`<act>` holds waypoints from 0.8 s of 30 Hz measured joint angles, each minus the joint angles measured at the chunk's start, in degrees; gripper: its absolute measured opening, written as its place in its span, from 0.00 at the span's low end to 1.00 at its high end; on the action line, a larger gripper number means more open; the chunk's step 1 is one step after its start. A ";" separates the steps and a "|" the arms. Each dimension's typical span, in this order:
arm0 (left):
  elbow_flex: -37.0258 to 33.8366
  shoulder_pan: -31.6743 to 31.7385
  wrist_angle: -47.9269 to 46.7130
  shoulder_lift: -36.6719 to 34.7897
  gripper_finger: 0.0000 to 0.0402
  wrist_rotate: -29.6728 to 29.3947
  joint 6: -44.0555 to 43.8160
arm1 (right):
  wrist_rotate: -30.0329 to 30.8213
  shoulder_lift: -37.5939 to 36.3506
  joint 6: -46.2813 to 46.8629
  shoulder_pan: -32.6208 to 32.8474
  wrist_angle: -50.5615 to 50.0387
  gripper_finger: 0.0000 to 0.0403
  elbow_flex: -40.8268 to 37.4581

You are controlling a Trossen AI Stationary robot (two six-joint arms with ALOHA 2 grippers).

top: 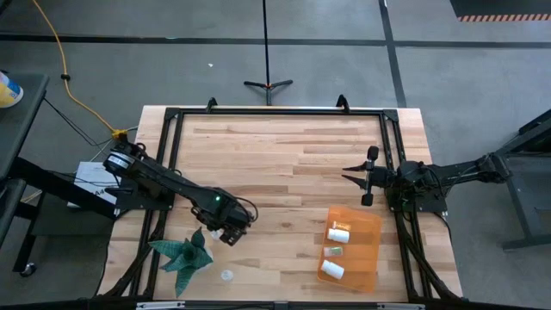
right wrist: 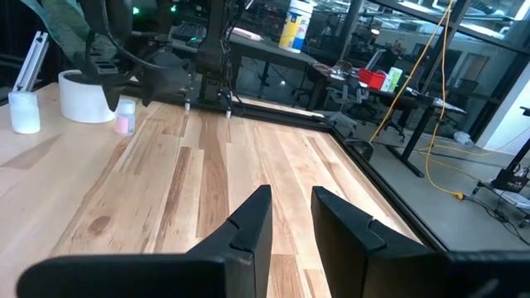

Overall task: Pick and place pill bottles into a basket
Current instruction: Put the top transparent medicine bottle into the orange bin

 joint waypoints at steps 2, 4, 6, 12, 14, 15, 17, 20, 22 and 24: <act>0.08 0.00 0.92 0.68 0.87 0.55 0.47 | -0.01 -0.12 0.04 -0.02 -0.02 0.19 0.00; 0.02 -0.30 0.78 1.25 0.87 1.00 0.82 | 0.02 0.18 0.02 -0.01 0.22 0.19 0.01; 0.08 -0.45 2.02 1.86 0.87 1.45 1.03 | 0.06 0.23 0.02 -0.02 -0.04 0.19 0.02; -0.10 -1.98 0.44 3.34 0.87 1.76 2.59 | 0.08 0.97 0.02 -0.01 0.32 0.19 0.02; -0.05 -2.24 1.01 3.77 0.87 2.17 3.09 | 0.04 0.99 0.02 -0.02 0.26 0.19 0.02; 0.04 -2.29 1.61 4.08 0.86 2.01 3.53 | 0.04 1.13 0.02 -0.02 0.46 0.19 0.02; -0.09 -2.25 0.81 4.23 0.84 1.45 4.04 | 0.04 1.43 0.00 -0.02 1.05 0.19 0.02; 0.05 -2.20 3.03 4.59 0.78 1.16 4.20 | -0.04 1.62 0.00 -0.02 1.18 0.19 0.02; -0.09 -2.22 2.28 4.53 0.73 1.18 4.99 | -0.05 1.72 0.00 -0.01 1.27 0.19 0.02; -0.01 -2.25 3.28 4.51 0.68 0.93 5.29 | -0.03 1.91 0.00 -0.02 1.25 0.19 0.02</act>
